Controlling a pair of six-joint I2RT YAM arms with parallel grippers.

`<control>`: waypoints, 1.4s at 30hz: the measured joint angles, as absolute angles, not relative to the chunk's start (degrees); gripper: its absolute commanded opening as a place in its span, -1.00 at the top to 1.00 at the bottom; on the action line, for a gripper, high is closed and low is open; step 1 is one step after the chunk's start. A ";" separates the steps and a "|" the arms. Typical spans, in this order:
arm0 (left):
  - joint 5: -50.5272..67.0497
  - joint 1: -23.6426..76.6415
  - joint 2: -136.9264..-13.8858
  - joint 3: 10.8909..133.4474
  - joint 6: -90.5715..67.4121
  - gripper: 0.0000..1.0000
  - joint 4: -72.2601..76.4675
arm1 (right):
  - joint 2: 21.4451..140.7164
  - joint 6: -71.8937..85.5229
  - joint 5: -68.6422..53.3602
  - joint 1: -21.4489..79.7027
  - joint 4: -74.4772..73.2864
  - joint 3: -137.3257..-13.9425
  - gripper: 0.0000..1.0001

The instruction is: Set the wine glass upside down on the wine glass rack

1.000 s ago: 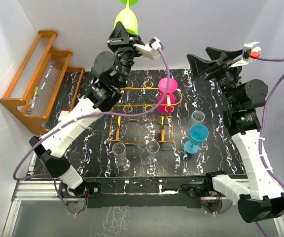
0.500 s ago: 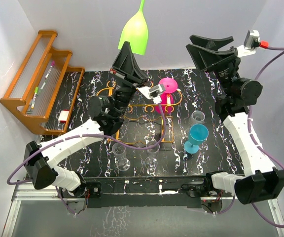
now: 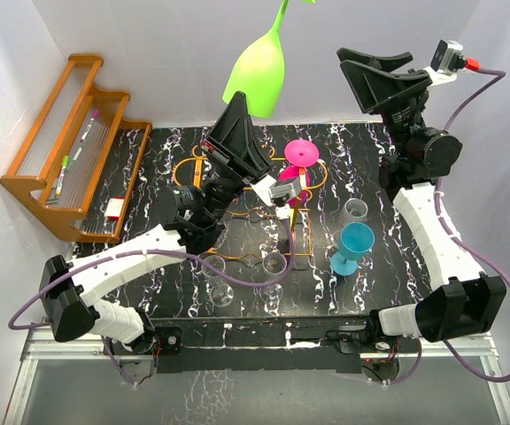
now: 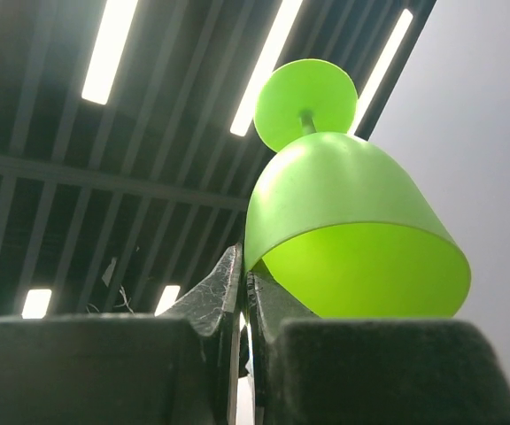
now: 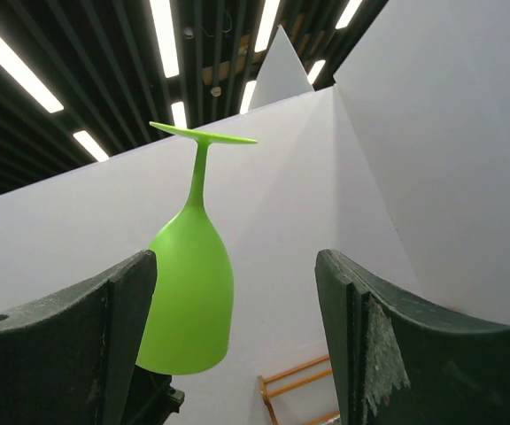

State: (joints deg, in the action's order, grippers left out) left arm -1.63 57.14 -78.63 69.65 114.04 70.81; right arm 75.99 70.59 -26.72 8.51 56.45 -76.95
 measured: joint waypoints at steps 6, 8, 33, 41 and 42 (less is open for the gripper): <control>-0.73 58.43 -80.18 69.67 115.22 1.00 70.91 | 76.69 71.68 -26.63 9.41 57.45 -78.26 -0.41; -0.38 59.05 -81.28 69.76 115.52 1.00 70.87 | 76.73 71.66 -26.52 10.00 57.58 -78.35 -0.35; 1.48 61.04 -86.00 71.57 116.95 1.00 72.14 | 80.23 71.07 -23.99 13.52 60.27 -79.42 -0.28; 1.48 61.04 -86.89 71.57 116.99 1.00 72.95 | 80.64 71.13 -23.14 13.82 60.71 -80.14 -0.31; 1.45 61.04 -86.91 71.57 116.99 1.00 72.93 | 80.64 71.16 -22.85 13.82 60.77 -80.29 -0.31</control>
State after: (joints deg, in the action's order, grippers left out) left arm 1.45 61.04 -86.91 71.57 116.99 72.93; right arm 80.64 71.16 -22.85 13.82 60.77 -80.29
